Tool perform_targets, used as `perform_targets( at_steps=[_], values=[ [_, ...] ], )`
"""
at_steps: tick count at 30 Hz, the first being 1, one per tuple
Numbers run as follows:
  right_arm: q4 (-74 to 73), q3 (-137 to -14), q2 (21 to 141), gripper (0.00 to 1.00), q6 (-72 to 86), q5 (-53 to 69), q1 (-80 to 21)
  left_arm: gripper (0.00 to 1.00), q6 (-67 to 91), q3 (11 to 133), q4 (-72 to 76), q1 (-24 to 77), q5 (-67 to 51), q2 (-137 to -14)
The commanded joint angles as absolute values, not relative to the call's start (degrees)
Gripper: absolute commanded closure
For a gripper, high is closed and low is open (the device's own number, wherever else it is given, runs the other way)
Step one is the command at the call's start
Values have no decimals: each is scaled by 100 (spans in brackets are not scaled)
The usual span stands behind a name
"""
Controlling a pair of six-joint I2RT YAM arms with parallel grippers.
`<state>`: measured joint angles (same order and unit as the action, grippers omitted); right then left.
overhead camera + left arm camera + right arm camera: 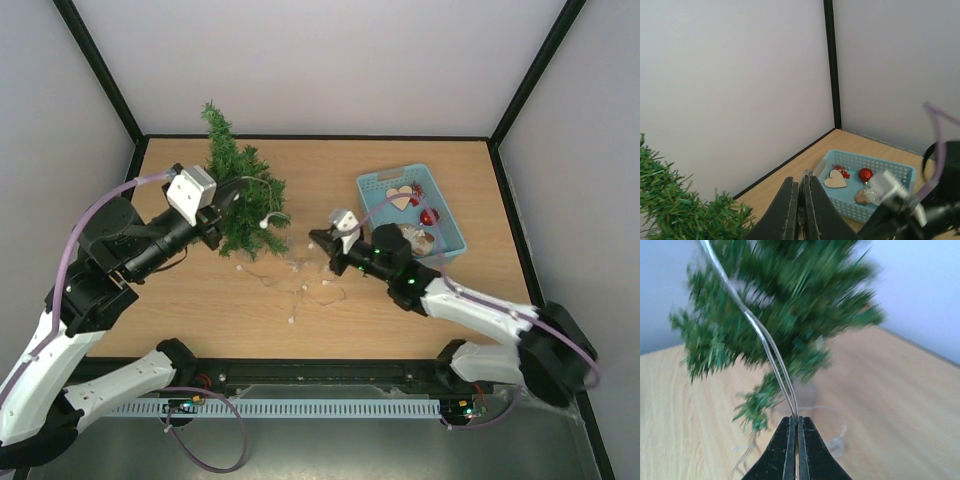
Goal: Decorate the small christmas tree
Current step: Pick up the decoration item from the center of the board.
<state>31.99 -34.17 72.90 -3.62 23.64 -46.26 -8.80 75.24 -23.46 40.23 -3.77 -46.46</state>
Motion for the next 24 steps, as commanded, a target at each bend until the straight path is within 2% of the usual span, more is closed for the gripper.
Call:
perform_targets(
  at_steps=[1,6,9,13,17,24],
  values=[
    [1745,-4088,5785,98,-170,851,-4659,98,-829,7703,-2148,4043,-95,-4534],
    [811,-5297,4648,98,182,417,-4662,98,-585,7761,-1981,4043,-378,-4472],
    [1029,-5268,4513,98,200,746,-4662,97,-478,7661,-1872,4043,-511,-4458],
    [940,-4846,4751,98,121,425,-4663,98,-561,7385,-1990,4043,-19,-4497],
    [616,-5177,5026,98,15,143,-4663,98,-547,7317,-2323,4043,801,-4580],
    [1052,-5803,5381,98,45,813,-4660,98,-325,7428,-2398,4043,1568,-4680]
  ],
)
